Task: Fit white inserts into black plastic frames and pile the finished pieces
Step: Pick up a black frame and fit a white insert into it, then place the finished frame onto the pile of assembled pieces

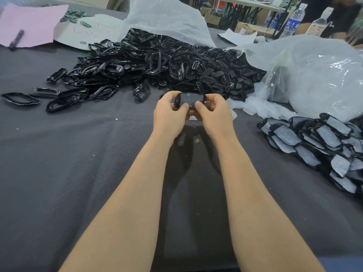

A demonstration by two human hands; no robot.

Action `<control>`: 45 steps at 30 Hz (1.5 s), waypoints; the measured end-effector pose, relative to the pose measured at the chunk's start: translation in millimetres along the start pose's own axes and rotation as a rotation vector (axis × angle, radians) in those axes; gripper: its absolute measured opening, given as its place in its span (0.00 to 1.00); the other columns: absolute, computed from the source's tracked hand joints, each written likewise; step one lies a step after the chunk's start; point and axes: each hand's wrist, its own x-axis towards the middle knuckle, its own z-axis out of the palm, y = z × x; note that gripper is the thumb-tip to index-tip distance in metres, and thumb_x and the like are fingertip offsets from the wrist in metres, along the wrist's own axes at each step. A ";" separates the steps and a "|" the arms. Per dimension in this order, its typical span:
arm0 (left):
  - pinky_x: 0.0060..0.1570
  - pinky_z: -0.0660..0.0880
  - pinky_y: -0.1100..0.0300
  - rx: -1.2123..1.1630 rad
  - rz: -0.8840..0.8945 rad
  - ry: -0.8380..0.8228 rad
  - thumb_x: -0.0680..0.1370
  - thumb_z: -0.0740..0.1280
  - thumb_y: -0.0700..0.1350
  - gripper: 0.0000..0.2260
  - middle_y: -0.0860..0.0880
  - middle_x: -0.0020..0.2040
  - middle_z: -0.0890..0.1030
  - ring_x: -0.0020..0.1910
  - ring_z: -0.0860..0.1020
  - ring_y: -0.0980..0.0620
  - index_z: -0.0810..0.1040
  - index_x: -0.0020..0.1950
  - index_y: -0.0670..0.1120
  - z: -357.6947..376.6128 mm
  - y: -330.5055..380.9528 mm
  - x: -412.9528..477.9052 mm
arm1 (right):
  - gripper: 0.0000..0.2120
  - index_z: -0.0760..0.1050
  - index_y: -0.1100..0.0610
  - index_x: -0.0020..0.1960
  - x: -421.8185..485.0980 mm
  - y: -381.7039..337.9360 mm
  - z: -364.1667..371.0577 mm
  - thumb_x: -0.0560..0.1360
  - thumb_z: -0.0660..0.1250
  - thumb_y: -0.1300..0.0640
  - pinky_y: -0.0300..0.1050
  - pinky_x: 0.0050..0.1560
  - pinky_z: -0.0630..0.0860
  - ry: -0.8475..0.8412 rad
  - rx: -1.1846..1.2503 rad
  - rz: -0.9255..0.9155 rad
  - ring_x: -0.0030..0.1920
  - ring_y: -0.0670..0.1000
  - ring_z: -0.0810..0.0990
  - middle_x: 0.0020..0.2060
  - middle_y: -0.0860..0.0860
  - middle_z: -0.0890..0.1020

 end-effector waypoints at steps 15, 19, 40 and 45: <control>0.46 0.81 0.63 -0.043 -0.016 0.008 0.79 0.63 0.33 0.11 0.44 0.50 0.83 0.42 0.83 0.53 0.75 0.57 0.46 -0.3 1.9 -2.2 | 0.10 0.70 0.54 0.51 -2.9 0.3 0.6 0.75 0.67 0.64 0.52 0.57 0.78 -0.031 -0.023 -0.036 0.50 0.52 0.82 0.44 0.49 0.80; 0.49 0.81 0.60 -0.015 -0.015 -0.001 0.80 0.61 0.34 0.12 0.44 0.51 0.83 0.46 0.83 0.51 0.76 0.62 0.43 0.2 2.7 -1.9 | 0.09 0.71 0.54 0.52 -1.6 0.7 -0.5 0.75 0.67 0.64 0.53 0.57 0.78 -0.019 -0.001 -0.020 0.50 0.52 0.82 0.44 0.50 0.81; 0.57 0.72 0.62 0.213 0.090 -0.361 0.80 0.61 0.38 0.15 0.44 0.58 0.81 0.57 0.78 0.46 0.75 0.66 0.44 147.0 27.4 -52.8 | 0.13 0.71 0.59 0.62 -36.0 20.7 -132.5 0.77 0.64 0.63 0.30 0.38 0.65 0.513 -0.229 0.005 0.37 0.43 0.73 0.36 0.44 0.74; 0.65 0.65 0.54 0.537 0.205 -0.338 0.81 0.61 0.43 0.18 0.44 0.66 0.71 0.65 0.68 0.43 0.72 0.71 0.50 181.9 16.0 -66.3 | 0.11 0.71 0.61 0.60 -46.3 34.5 -159.0 0.79 0.61 0.61 0.38 0.42 0.65 0.586 -0.396 0.092 0.48 0.55 0.78 0.45 0.56 0.80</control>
